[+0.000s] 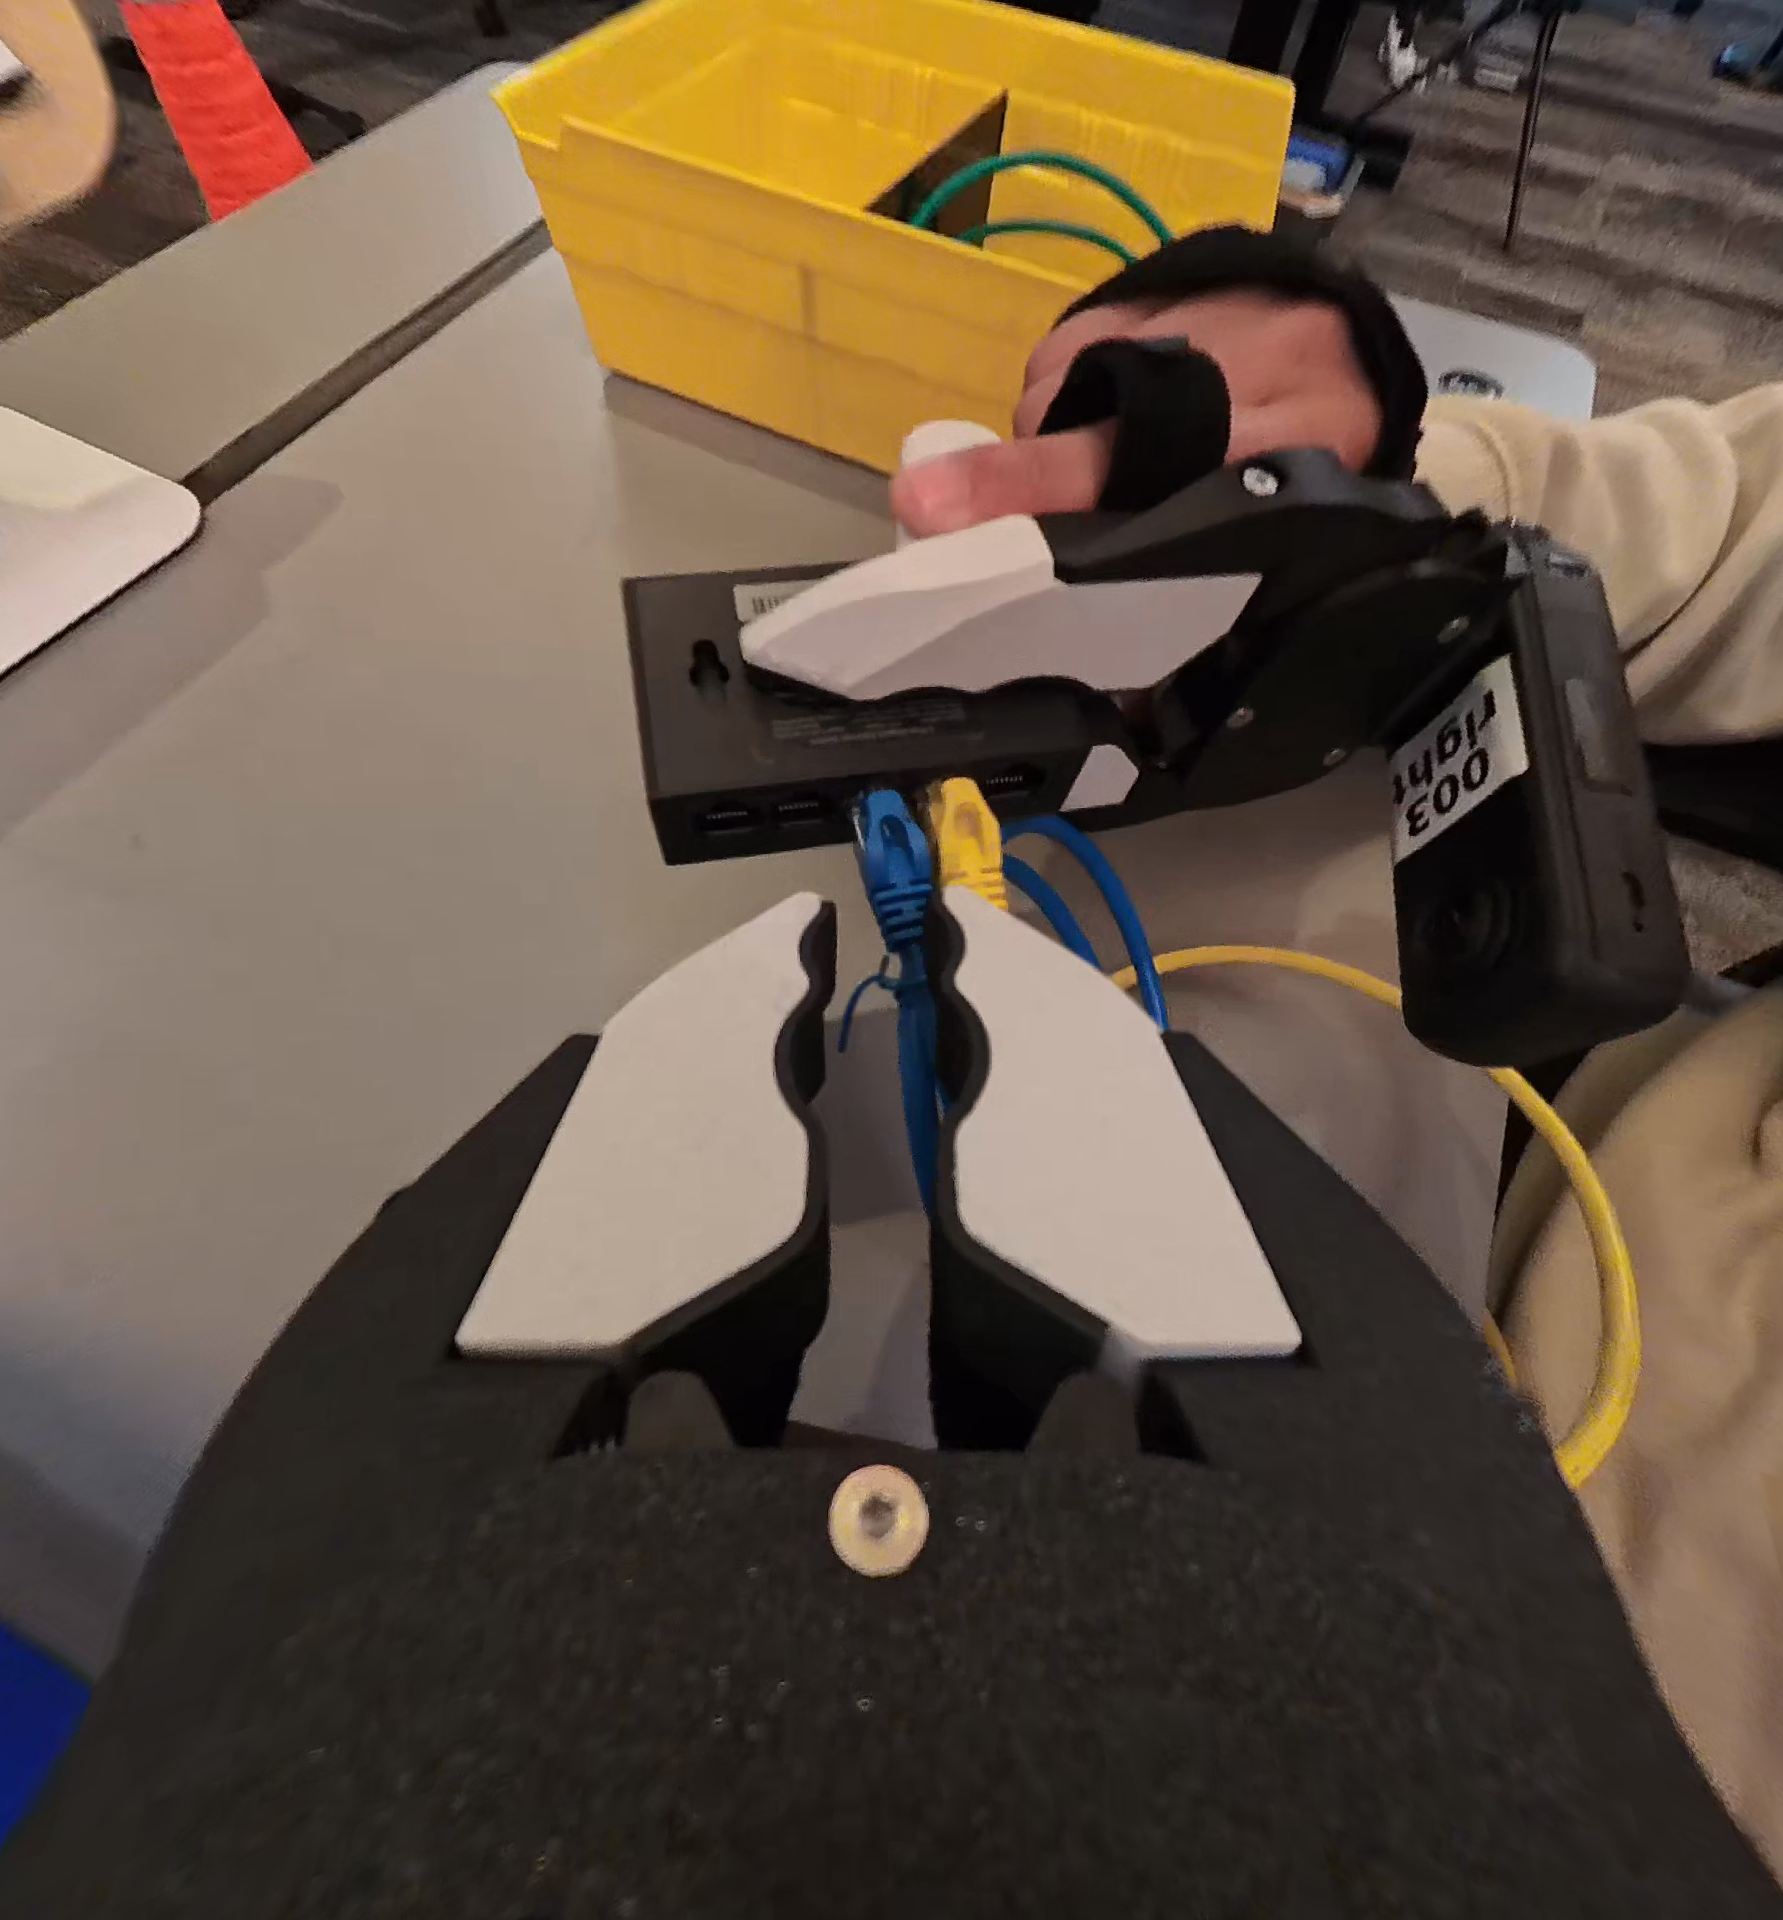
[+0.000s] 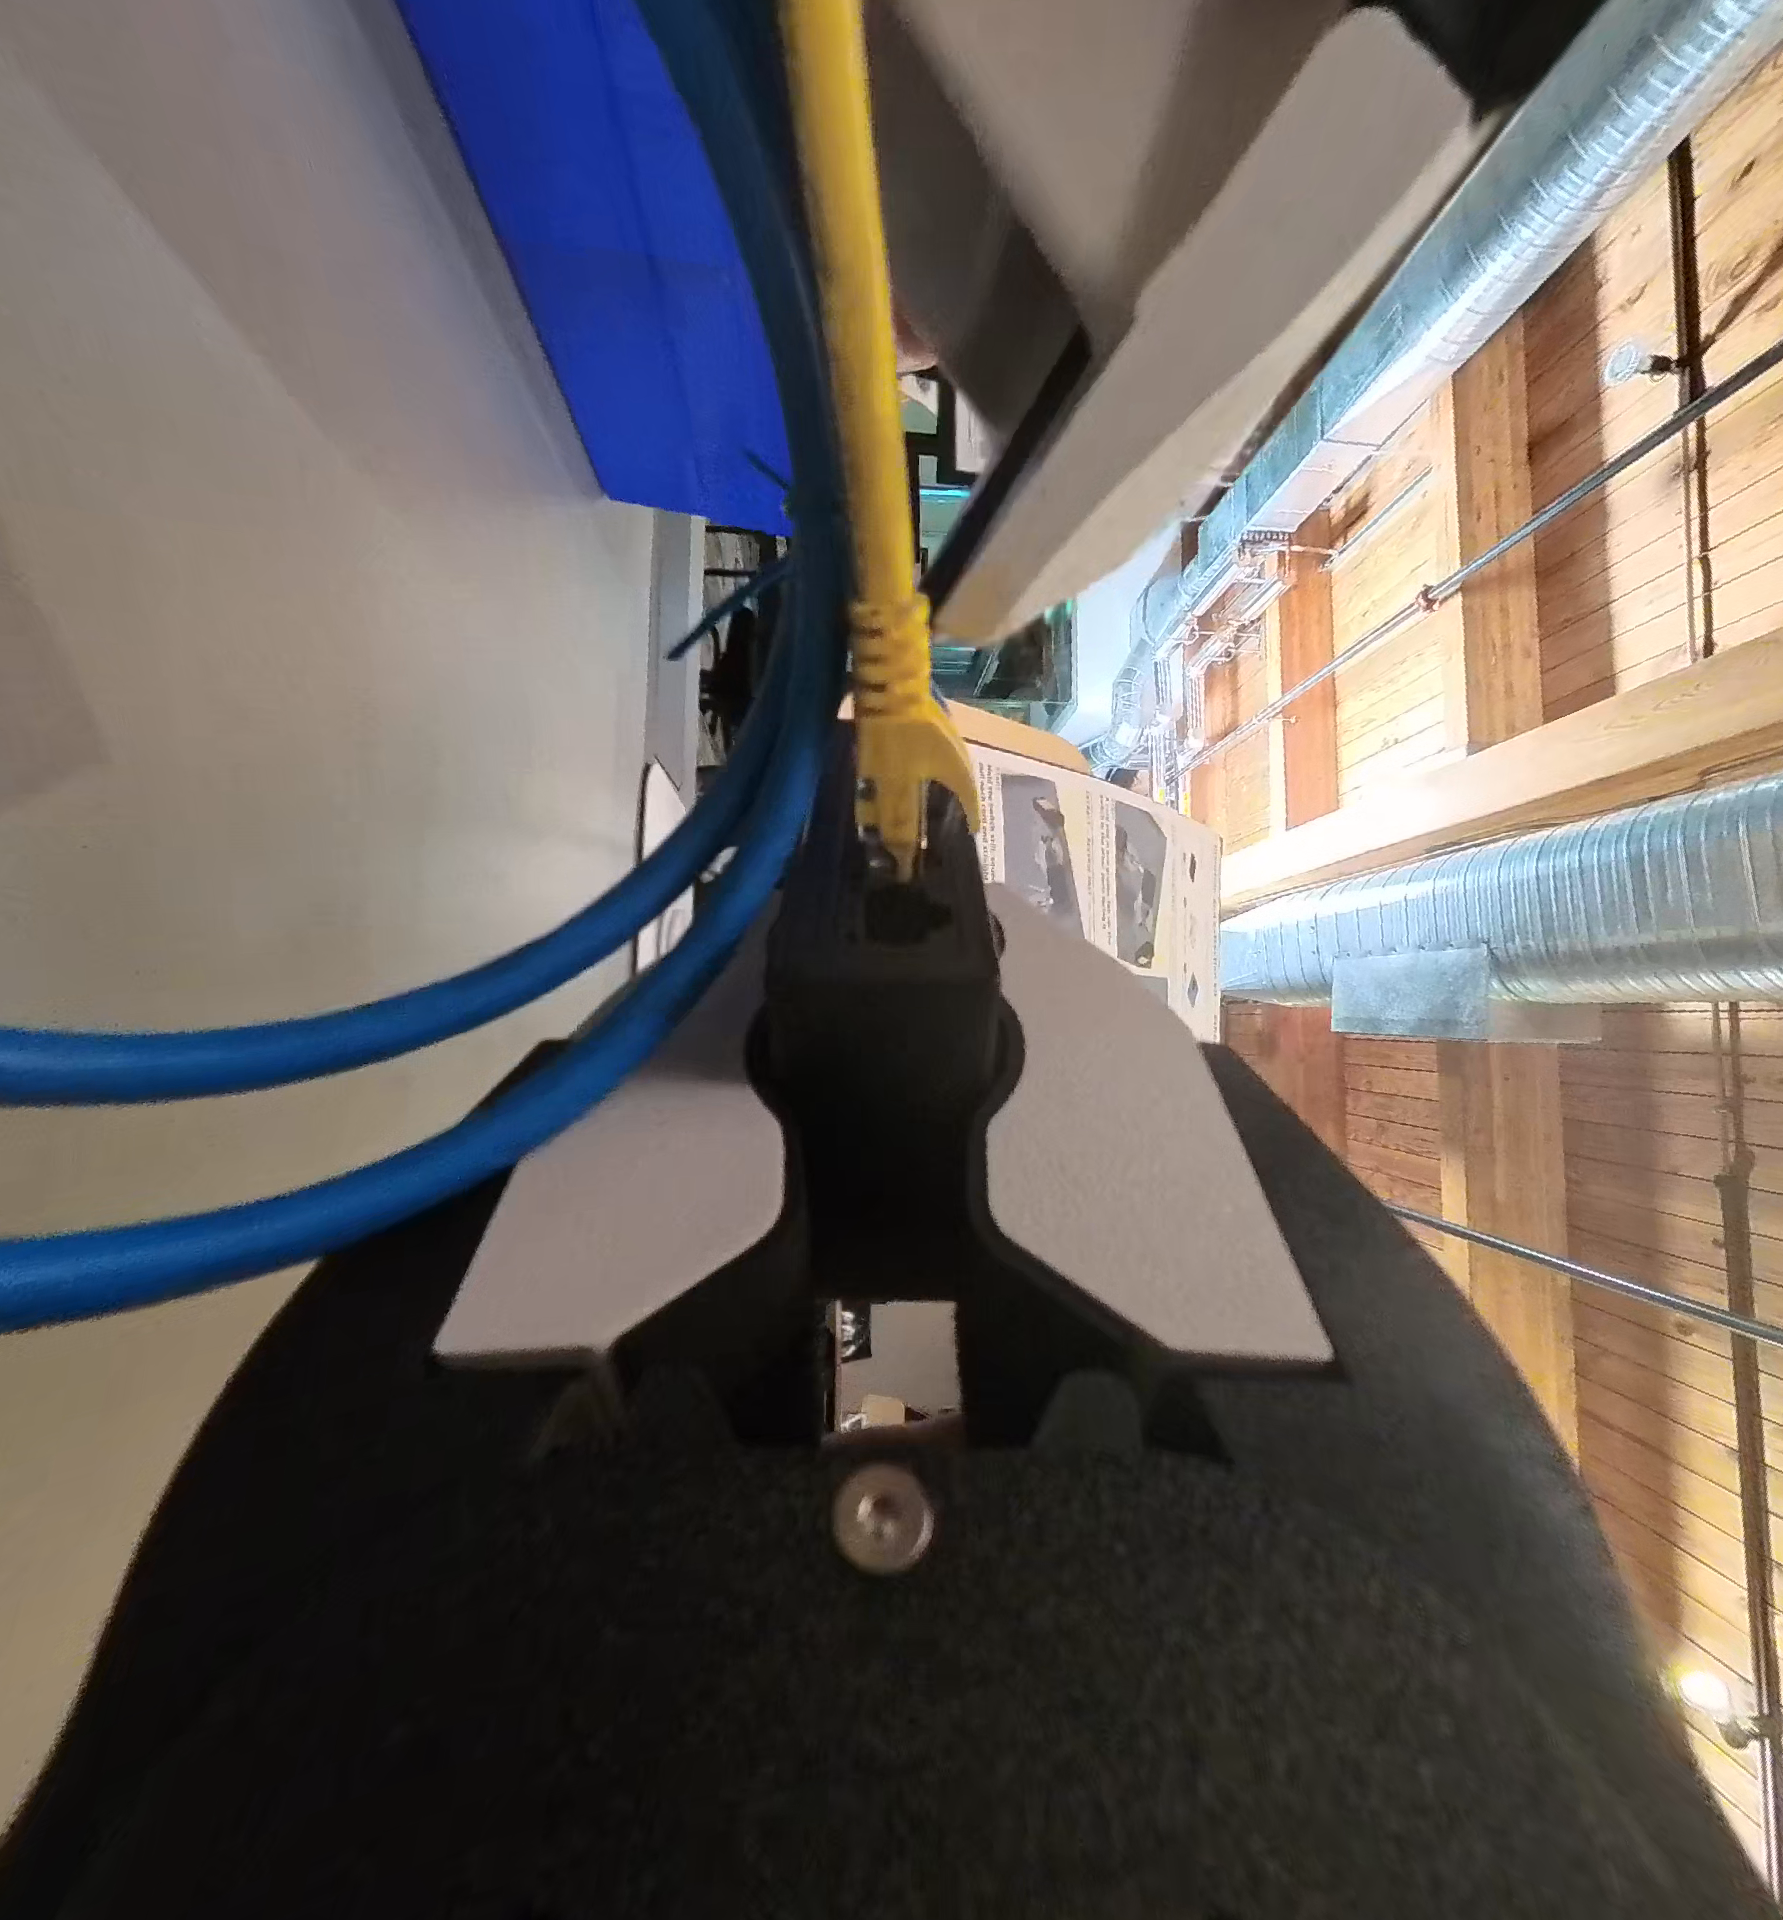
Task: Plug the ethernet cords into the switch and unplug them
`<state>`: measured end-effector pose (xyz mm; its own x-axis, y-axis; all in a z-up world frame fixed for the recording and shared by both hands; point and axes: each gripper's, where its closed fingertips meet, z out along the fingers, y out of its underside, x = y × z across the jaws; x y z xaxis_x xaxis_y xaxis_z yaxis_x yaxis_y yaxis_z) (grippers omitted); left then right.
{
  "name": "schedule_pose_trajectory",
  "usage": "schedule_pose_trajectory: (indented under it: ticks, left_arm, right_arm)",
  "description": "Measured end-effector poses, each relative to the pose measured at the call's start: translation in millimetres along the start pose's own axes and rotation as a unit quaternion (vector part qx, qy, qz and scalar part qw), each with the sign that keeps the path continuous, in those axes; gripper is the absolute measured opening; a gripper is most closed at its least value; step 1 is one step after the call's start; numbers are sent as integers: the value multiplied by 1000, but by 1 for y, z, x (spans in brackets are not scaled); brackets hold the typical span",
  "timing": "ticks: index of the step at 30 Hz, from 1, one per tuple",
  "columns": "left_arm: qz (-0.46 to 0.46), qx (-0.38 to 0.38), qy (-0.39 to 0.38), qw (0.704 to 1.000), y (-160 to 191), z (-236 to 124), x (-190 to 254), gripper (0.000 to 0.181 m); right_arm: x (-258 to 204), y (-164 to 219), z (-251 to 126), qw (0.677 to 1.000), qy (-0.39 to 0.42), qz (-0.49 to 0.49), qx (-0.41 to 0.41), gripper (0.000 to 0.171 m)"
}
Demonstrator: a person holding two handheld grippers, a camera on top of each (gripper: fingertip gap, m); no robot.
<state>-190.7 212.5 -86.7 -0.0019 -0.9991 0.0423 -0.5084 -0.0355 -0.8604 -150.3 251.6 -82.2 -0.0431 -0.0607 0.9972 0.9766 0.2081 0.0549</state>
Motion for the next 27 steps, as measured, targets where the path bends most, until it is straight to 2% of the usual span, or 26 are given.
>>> schedule_pose_trajectory:
  ticks: [6,10,11,13,15,27]
  left_arm:
    - [22,-35,-11,999,8,0,2,14]
    - [23,-59,-15,998,16,-1,-2,20]
    - [22,-59,-14,998,17,-1,-2,19]
    - [24,-65,-9,998,20,1,0,17]
    - [25,-66,2,997,21,2,3,8]
    - [60,-83,-18,995,23,0,1,5]
  right_arm:
    - [-5,-2,1,1000,-5,-7,-1,33]
    - [-6,0,2,1000,-5,-9,-5,34]
    - [-6,0,2,1000,-4,-10,-6,30]
    - [-7,-3,1,1000,-2,-17,-1,34]
    - [-6,-4,1,1000,4,-26,-4,32]
    - [-8,-2,2,1000,5,-10,4,31]
